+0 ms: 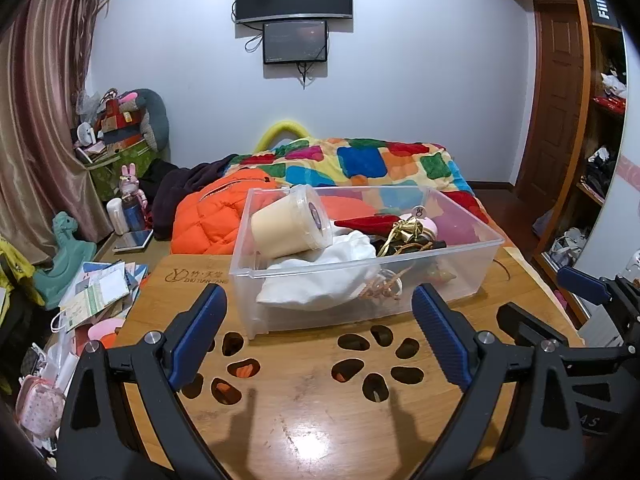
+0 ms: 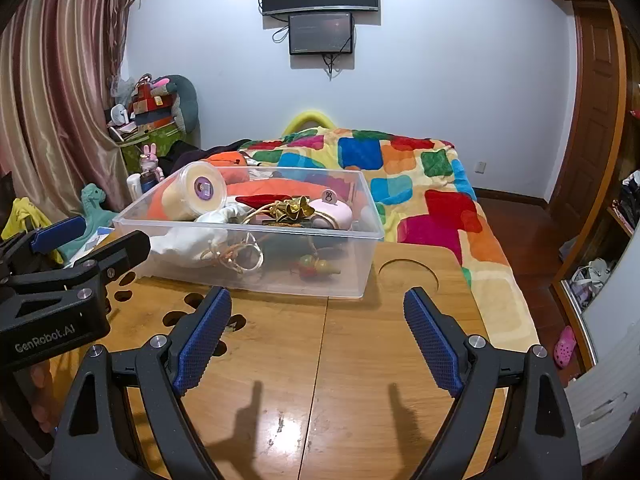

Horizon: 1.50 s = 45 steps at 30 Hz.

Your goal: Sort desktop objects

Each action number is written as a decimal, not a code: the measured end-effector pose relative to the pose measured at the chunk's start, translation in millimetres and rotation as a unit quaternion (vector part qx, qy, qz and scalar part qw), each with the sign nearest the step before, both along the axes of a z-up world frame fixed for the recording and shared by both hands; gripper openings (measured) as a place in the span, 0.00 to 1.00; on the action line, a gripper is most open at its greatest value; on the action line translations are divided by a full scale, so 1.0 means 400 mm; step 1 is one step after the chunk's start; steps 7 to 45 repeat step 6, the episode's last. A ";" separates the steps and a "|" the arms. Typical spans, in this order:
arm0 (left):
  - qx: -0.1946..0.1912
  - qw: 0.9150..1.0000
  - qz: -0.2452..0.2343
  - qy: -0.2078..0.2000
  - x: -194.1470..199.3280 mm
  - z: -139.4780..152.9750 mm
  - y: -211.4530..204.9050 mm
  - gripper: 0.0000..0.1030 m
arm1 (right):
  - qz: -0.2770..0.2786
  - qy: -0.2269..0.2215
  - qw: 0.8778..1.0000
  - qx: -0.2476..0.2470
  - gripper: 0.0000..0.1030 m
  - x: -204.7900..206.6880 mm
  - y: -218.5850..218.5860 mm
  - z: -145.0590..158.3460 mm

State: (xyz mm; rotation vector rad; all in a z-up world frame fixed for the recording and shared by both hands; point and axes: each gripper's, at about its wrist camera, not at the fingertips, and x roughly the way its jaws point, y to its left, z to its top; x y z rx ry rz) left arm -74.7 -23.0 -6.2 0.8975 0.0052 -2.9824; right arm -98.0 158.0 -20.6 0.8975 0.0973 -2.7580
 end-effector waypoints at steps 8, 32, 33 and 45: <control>0.010 1.000 0.000 -0.010 -0.007 -0.006 -0.008 0.92 | 0.002 -0.002 1.000 -0.002 0.84 -0.001 -0.001 -0.002; 0.010 1.000 0.000 -0.010 -0.007 -0.006 -0.008 0.92 | 0.002 -0.002 1.000 -0.002 0.84 -0.001 -0.001 -0.002; 0.010 1.000 0.000 -0.010 -0.007 -0.006 -0.008 0.92 | 0.002 -0.002 1.000 -0.002 0.84 -0.001 -0.001 -0.002; 0.010 1.000 0.000 -0.010 -0.007 -0.006 -0.008 0.92 | 0.002 -0.002 1.000 -0.002 0.84 -0.001 -0.001 -0.002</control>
